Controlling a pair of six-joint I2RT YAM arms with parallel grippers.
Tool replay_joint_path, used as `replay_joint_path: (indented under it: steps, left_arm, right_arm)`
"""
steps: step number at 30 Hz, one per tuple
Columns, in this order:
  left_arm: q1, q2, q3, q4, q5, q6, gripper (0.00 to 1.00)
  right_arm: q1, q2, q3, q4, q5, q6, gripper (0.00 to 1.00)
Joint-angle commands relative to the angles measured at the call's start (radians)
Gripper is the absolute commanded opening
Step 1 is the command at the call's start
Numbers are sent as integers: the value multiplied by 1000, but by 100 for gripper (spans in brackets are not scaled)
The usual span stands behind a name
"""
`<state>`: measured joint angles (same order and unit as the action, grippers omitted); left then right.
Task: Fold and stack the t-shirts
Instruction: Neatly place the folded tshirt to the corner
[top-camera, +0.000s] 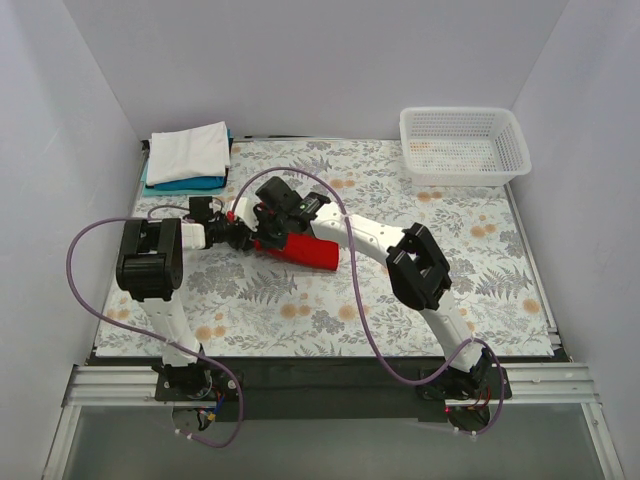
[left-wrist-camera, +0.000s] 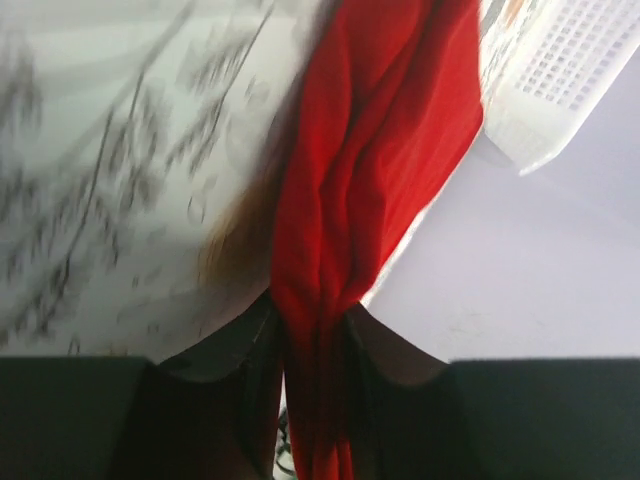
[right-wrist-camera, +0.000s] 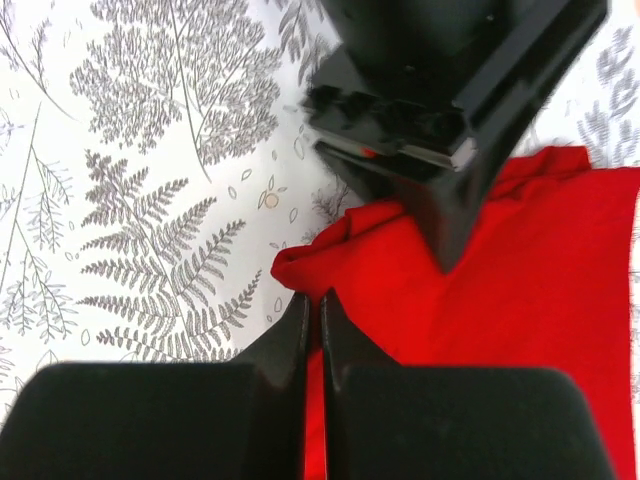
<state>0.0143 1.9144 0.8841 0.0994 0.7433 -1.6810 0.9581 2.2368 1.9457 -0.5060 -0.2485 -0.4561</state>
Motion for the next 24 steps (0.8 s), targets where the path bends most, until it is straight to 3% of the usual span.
replay_joint_path:
  steps: [1, 4, 10, 13, 16, 17, 19, 23, 24]
  left_arm:
    - [7, 38, 79, -7, -85, 17, 29]
    - [3, 64, 111, -3, -94, 18, 34]
    - [0, 115, 153, 16, -125, 9, 32]
    - [1, 136, 180, 13, -113, 13, 20]
    - [-11, 138, 231, -53, -110, 91, 3]
    - [-40, 140, 309, -91, -133, 146, 0]
    - [-66, 161, 404, -259, -195, 330, 0]
    - [-74, 239, 700, -438, -321, 536, 0]
    - [-74, 257, 752, -490, -344, 570, 0]
  right_arm:
    - [16, -5, 78, 14, -55, 39, 1]
    - [14, 0, 87, 17, -54, 42, 1]
    - [16, 9, 101, 23, -57, 45, 1]
    - [16, 15, 105, 27, -41, 48, 1]
    - [10, 14, 105, 24, -31, 63, 4]
    - [4, 9, 96, 24, -35, 83, 14]
    - [-45, -17, 81, 20, -99, 121, 22]
    - [-194, -81, 1, 15, -250, 240, 50]
    - [-228, -92, -23, 17, -277, 272, 51]
